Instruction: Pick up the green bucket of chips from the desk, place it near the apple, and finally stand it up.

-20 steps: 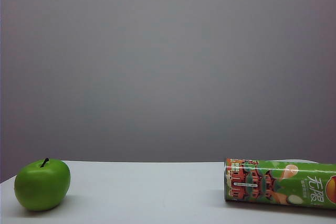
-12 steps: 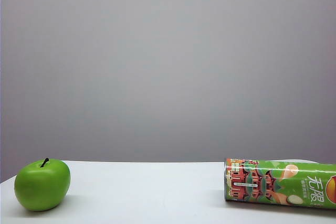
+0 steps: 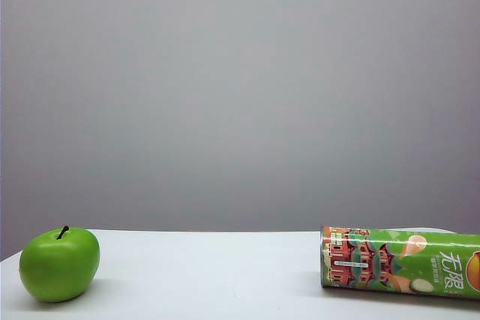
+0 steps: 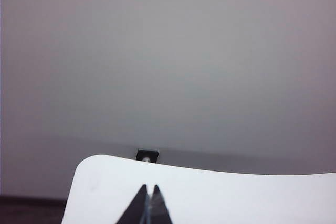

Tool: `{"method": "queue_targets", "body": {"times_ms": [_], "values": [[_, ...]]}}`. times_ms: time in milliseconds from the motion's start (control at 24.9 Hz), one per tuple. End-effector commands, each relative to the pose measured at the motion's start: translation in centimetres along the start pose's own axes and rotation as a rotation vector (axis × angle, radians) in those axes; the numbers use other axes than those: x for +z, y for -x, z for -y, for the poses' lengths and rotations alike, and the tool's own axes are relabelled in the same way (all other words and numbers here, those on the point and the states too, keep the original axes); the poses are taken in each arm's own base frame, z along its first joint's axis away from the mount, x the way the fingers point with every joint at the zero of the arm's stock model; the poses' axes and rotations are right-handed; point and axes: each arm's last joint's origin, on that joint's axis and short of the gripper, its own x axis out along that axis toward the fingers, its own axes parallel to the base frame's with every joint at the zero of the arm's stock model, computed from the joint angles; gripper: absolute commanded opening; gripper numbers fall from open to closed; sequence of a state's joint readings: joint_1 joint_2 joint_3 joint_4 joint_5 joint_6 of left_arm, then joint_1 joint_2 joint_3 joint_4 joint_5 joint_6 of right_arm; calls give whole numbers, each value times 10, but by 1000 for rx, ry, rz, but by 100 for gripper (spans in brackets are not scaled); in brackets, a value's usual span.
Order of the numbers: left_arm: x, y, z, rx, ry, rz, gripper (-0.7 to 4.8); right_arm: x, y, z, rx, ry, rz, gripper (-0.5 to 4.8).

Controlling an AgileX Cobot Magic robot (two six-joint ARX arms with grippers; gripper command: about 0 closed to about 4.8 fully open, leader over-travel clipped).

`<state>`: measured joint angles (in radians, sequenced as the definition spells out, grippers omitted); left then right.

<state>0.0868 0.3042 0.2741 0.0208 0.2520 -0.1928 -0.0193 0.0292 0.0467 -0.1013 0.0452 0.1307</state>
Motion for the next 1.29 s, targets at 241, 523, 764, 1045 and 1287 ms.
{"method": "queue_targets", "body": {"times_ms": [241,523,764,1045,1287], "values": [[77,-73,5,-320,-134,-223,-5,58,-1,-3,-134,-62,199,-2],[107,-123,1,-370,-242,-386,-5,115,-91,-24,94,-192,-308,-2],[102,-137,29,-441,-395,-445,-5,140,-161,-56,210,-341,-634,-2],[91,-143,56,-511,-480,-459,-5,90,-204,-83,271,-735,-886,7],[91,-144,56,-503,-482,-460,-5,83,-203,-94,110,-904,-918,479]]}}
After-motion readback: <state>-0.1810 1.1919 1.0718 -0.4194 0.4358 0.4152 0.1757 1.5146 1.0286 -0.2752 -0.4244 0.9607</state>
